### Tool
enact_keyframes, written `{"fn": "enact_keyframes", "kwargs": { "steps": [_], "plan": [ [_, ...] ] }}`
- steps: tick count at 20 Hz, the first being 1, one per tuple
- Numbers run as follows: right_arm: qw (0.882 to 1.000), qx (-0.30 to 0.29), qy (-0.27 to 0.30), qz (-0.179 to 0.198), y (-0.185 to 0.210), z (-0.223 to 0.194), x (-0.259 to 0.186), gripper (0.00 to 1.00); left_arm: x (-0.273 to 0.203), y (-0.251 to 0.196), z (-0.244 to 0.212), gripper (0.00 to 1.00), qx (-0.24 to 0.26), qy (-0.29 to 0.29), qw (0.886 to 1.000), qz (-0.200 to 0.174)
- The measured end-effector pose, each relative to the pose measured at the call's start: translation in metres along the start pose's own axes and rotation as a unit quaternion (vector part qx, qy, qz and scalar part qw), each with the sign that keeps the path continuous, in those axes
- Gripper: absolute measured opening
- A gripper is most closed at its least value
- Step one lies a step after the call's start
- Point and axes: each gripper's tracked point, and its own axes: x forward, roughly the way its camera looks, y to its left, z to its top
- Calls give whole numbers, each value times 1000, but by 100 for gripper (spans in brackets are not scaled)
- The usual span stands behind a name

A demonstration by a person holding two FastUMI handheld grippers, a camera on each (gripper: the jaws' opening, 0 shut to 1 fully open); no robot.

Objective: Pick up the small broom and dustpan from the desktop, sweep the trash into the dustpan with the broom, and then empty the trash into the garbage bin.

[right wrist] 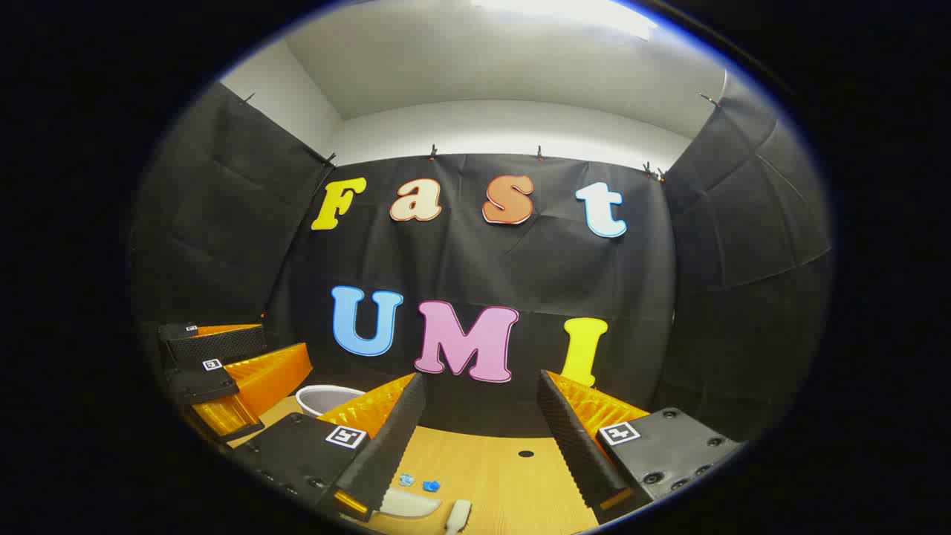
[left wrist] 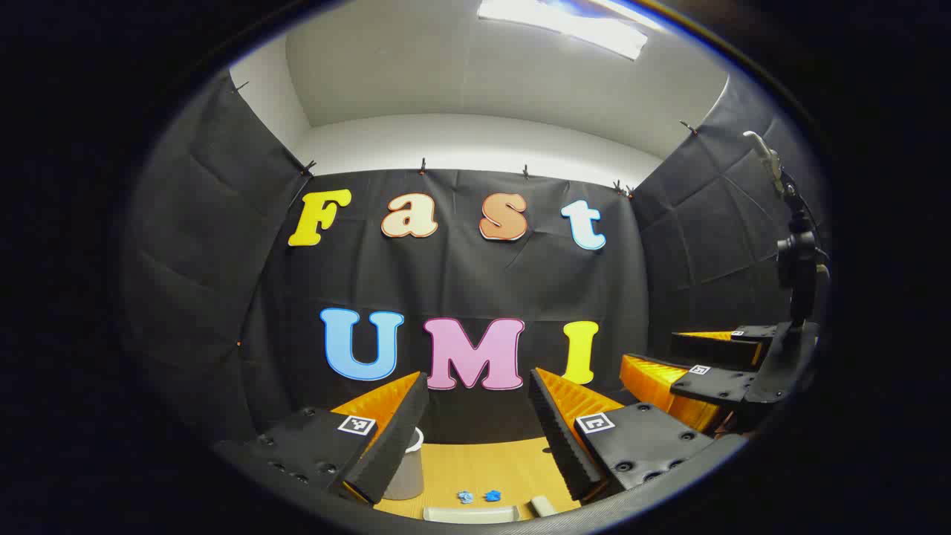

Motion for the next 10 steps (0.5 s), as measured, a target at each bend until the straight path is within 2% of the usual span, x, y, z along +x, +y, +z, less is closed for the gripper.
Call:
{"fn": "enact_keyframes", "kwargs": {
  "steps": [1,2,7,10],
  "plan": [
    [1000,1,1,-4,-1,1,0,97,1,-1,-2,80,3,4,1000,2],
    [1000,3,1,-6,-3,0,-1,91,1,-2,-3,80,5,8,1000,2],
    [1000,4,5,-17,-8,-1,-3,91,0,-1,-7,80,15,23,1000,4],
    [1000,3,6,-20,-10,-2,-1,91,3,-1,-13,80,5,38,999,6]
  ]
}}
